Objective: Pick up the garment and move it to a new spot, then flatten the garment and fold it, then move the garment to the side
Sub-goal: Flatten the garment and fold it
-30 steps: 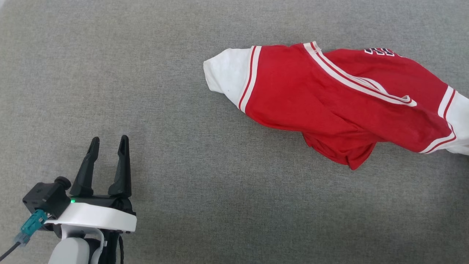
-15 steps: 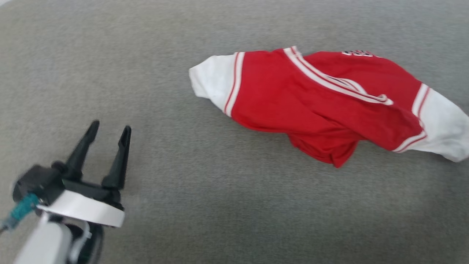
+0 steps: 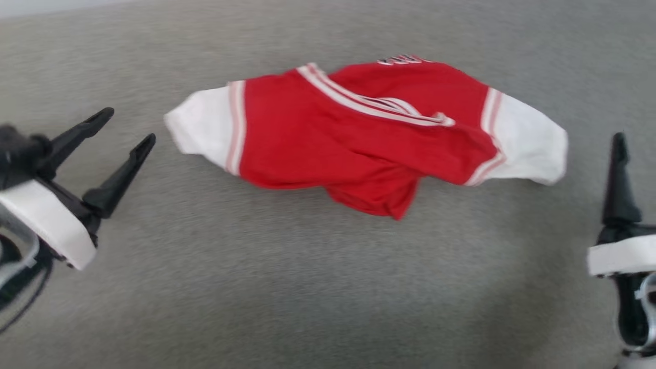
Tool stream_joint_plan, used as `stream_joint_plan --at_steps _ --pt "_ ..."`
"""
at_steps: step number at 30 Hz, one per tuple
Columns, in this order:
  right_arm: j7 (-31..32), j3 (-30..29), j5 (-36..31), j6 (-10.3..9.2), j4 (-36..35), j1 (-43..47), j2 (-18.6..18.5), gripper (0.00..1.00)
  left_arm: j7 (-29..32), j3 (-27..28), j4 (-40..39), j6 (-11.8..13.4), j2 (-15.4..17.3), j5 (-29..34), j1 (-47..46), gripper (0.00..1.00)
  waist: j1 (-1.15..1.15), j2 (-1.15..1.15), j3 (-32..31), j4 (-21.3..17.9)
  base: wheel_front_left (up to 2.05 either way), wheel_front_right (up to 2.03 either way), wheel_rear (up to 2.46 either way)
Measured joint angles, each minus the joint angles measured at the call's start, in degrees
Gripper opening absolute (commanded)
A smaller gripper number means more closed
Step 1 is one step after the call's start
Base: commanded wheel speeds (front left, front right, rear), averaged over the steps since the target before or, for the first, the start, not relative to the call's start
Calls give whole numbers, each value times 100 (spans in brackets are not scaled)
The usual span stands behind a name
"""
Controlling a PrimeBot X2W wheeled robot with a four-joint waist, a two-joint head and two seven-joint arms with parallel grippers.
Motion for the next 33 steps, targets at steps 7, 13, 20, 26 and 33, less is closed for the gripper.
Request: stream_joint_plan --at_steps 7,13,20,26,33 --pt "-500 533 412 0 250 181 9 100 1463 -1441 16 0 811 -1566 -1416 100 0 0 263 -678 0 0 0" --pt "-762 827 602 0 571 186 5 100 2383 -2192 78 0 1202 -2186 -2318 100 0 0 509 -1165 0 0 0" --pt "-922 1061 669 0 769 187 9 100 2878 -2727 372 0 1507 -2800 -2824 100 0 0 693 -1517 0 0 0" --pt "-961 1141 687 0 859 146 8 100 3120 -2938 449 0 1567 -3197 -3039 100 0 0 771 -1586 0 0 0" --pt "-971 1229 693 0 889 79 9 100 3388 -3072 394 0 1649 -3466 -3078 0 0 0 778 -1570 0 0 0"
